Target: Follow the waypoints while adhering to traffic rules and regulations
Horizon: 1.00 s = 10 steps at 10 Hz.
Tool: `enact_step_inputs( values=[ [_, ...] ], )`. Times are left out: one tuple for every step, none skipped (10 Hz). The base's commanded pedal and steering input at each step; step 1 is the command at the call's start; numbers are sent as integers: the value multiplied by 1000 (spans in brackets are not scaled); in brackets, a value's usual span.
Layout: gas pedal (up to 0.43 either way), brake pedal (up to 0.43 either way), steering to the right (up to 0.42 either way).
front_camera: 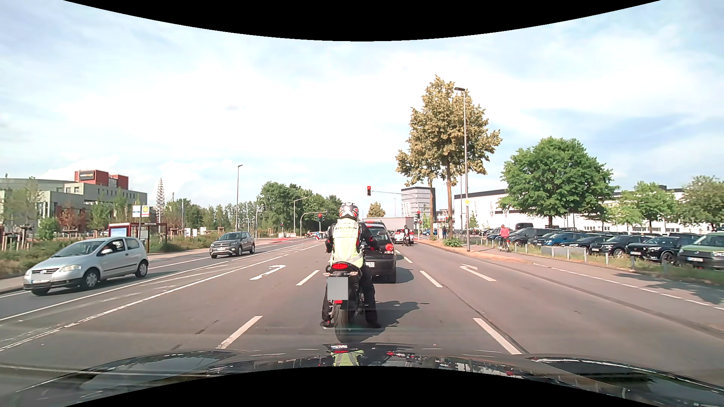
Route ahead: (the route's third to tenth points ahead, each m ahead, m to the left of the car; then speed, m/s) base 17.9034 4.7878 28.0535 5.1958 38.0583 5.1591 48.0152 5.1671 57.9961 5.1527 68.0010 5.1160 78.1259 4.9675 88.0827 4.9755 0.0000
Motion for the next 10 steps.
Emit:
enact_step_inputs(
  values=[
    [0, 0, -6],
    [0, 0, -6],
    [0, 0, -6],
    [0, 0, -6],
    [0, 0, -6],
    [0, 0, -6],
    [0, 0, -6],
    [0, 0, -6],
    [0, 0, -6],
    [0, 0, -6]
  ],
)
